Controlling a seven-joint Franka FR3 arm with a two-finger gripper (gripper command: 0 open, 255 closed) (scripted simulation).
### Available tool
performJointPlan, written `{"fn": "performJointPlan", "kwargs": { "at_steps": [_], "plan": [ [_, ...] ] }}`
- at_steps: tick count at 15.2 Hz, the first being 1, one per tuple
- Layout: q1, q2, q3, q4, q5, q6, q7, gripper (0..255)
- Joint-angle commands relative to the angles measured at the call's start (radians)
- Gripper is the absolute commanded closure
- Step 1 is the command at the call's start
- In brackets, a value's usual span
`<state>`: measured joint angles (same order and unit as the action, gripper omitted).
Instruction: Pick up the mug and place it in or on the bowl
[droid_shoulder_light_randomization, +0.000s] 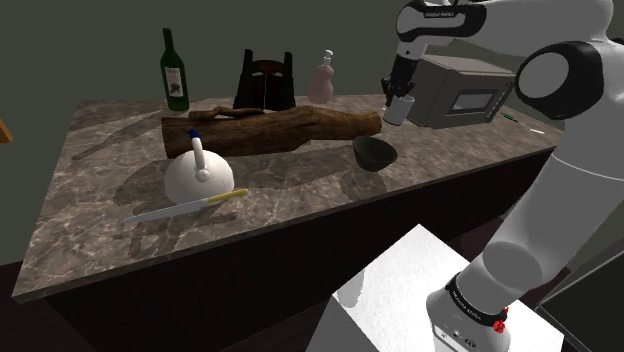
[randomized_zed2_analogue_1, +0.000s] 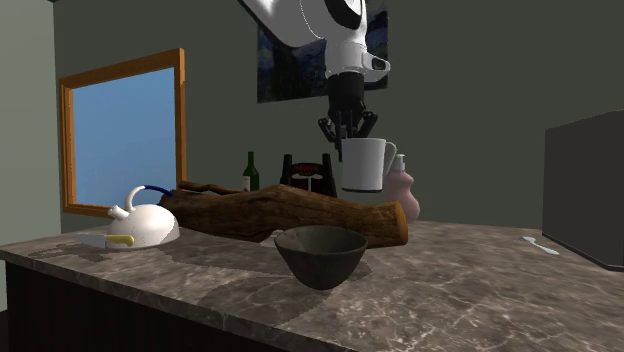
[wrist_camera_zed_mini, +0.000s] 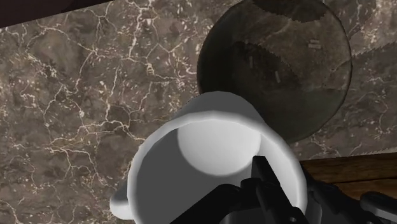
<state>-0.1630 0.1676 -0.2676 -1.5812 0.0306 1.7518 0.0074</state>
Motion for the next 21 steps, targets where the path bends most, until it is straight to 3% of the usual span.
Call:
{"fn": "performJointPlan", "kwargs": {
  "at_steps": [1, 3, 21],
  "plan": [
    [0.025, -0.059, 0.012, -0.069, -0.018, 0.012, 0.039, 255],
    [0.053, -0.124, 0.032, -0.134, -0.036, 0.014, 0.089, 255],
    [0.051, -0.095, 0.033, -0.345, -0.029, 0.253, 0.087, 255]
  ]
}}
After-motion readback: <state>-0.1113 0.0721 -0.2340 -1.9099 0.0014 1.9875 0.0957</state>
